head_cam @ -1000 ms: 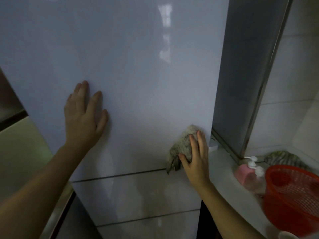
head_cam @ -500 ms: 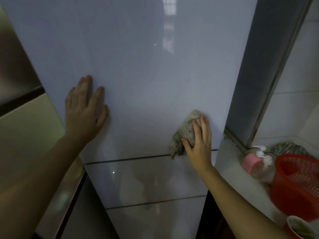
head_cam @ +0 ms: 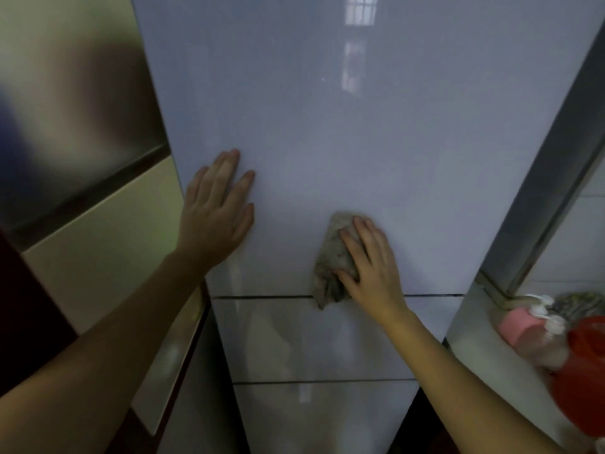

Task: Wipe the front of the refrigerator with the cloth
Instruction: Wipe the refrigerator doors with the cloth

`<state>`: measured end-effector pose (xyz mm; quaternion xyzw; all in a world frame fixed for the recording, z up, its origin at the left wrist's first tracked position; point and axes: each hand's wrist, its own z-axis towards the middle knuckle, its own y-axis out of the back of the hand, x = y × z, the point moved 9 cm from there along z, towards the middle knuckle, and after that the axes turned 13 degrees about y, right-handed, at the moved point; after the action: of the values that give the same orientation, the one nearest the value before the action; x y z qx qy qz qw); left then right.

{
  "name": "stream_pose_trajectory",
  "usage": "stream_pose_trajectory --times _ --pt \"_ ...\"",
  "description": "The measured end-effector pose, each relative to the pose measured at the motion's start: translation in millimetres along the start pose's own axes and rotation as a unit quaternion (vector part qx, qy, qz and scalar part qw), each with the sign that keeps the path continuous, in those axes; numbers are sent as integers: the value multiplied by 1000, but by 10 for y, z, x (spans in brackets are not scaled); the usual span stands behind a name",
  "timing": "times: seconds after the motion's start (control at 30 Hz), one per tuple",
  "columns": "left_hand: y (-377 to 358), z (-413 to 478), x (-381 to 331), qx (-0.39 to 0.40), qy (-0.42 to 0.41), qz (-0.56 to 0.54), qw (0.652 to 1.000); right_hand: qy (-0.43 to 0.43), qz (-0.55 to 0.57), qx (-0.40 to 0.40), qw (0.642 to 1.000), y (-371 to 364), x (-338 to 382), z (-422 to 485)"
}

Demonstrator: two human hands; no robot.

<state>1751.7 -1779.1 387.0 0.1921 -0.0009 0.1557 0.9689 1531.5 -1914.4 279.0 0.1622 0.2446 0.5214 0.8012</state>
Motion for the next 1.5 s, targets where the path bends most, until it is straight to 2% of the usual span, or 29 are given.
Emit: stream_pose_trajectory --times 0.1,0.23,0.6,0.77,0.93,1.03,1.17,1.3,1.5 --pt "-29 -57 56 10 29 -11 999 -30 -22 10 999 205 -275 -157" --pt "-33 -123 87 1 53 -28 998 -8 -18 37 999 275 -349 -89" --pt "26 -255 250 -1 64 -17 998 117 8 -29 993 -189 551 912" --pt "68 -319 314 -16 65 -14 998 178 24 2 984 -420 749 716" --pt "54 -360 324 -8 64 -16 998 252 6 80 964 -480 578 201" --pt "37 -363 333 -7 65 -18 998 238 4 78 968 -320 368 275" --pt "-6 -372 349 0 67 -15 998 176 0 16 984 -9 154 773" --pt "0 -373 347 1 63 -9 998 130 12 -43 991 99 243 1243" --pt "40 -378 340 -4 60 -8 998 210 8 12 978 -324 707 893"
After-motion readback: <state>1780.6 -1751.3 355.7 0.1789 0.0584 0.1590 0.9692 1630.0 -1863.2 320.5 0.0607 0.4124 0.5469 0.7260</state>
